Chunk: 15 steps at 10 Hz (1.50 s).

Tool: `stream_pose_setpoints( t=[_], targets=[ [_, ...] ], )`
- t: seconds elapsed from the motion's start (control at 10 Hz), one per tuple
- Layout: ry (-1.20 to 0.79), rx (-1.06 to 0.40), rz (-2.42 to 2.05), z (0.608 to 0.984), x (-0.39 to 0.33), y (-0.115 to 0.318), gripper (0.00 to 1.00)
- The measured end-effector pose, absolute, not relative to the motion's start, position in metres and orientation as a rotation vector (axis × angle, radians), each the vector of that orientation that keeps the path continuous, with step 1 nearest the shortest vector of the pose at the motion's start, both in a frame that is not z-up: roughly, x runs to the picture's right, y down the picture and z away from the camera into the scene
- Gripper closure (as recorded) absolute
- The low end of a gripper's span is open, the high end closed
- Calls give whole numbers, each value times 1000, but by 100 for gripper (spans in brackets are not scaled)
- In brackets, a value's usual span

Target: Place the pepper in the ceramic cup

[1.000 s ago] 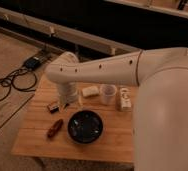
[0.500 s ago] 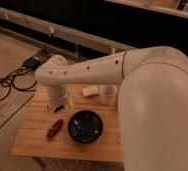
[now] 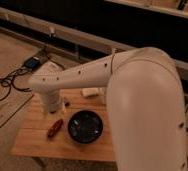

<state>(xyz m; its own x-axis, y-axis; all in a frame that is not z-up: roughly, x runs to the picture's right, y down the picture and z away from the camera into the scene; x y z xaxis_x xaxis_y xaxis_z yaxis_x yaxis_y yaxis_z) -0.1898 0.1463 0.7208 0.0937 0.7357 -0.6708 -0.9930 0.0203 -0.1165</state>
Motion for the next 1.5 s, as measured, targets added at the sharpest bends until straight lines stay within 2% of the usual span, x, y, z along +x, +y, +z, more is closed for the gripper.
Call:
stream_pose_setpoints(
  t=[0.7,1.5],
  targets=[
    [543,-683,1397,756,-211,191,35],
    [626,-731,1421,812,-209,213,35]
  ],
)
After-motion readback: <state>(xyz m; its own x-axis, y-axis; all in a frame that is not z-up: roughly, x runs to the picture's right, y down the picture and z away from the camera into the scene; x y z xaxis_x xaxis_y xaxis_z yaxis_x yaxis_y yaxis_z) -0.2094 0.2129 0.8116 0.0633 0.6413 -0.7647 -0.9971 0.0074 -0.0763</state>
